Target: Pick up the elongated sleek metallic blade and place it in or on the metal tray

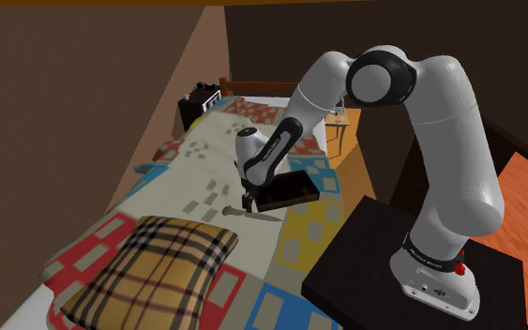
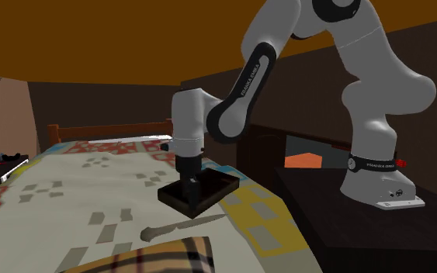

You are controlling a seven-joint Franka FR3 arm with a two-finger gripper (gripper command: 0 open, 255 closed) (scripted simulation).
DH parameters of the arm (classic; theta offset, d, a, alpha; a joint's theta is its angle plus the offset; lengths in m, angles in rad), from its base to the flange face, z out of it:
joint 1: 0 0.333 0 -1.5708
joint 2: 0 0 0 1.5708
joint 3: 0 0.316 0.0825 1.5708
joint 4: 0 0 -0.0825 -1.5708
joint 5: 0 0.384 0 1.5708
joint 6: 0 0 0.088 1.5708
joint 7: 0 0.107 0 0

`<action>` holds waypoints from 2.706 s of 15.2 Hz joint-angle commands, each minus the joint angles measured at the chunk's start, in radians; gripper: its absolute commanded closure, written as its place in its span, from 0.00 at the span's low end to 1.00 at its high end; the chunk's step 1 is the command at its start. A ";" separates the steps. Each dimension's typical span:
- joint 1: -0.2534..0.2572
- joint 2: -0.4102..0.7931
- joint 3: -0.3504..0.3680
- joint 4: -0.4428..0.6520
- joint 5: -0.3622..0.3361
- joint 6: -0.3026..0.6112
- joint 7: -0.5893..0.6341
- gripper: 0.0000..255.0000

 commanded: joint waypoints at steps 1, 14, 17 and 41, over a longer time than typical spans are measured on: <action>0.011 0.072 -0.001 0.053 -0.010 0.012 0.001 0.00; 0.015 0.166 -0.010 0.088 -0.018 0.072 0.006 0.00; 0.015 0.166 -0.010 0.089 -0.017 0.071 0.005 1.00; 0.002 -0.014 0.007 0.035 -0.002 -0.056 -0.011 1.00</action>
